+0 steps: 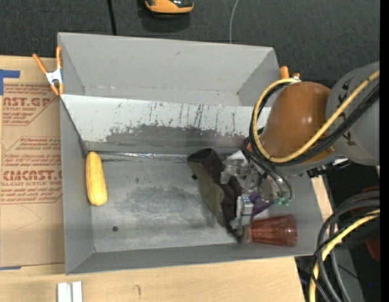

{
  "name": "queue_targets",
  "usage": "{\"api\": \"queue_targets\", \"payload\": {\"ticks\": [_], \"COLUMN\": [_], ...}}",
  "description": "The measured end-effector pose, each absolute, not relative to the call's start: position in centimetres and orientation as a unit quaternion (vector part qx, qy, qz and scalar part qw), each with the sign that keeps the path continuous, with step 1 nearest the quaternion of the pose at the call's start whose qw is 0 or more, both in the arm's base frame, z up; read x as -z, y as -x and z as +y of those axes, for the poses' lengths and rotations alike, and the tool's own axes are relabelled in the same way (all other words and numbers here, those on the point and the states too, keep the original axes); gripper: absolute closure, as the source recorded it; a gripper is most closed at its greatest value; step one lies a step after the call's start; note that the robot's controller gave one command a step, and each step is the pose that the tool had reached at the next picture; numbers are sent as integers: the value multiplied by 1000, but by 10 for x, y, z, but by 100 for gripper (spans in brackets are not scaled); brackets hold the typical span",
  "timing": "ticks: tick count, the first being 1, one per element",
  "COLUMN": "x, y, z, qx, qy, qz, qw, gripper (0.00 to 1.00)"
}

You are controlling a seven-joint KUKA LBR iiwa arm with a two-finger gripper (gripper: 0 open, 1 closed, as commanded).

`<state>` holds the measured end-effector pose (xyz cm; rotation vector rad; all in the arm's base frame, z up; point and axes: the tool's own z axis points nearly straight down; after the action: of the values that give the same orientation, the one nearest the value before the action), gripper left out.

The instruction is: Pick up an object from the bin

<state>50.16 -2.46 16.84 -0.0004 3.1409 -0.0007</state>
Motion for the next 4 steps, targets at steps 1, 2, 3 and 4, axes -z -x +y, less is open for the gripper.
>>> {"api": "queue_targets", "payload": {"ticks": [1, 2, 3, 4], "x": [-119, -114, -112, -70], "y": [-520, -539, -513, -516], "z": [2, 13, -31, -36], "qx": [-1, 0, -1, -1], "qy": [-88, -138, -201, -233], "qz": [996, 990, 980, 972], "qw": [4, -3, 1, 2], "gripper": [0, 0, 0, 0]}}
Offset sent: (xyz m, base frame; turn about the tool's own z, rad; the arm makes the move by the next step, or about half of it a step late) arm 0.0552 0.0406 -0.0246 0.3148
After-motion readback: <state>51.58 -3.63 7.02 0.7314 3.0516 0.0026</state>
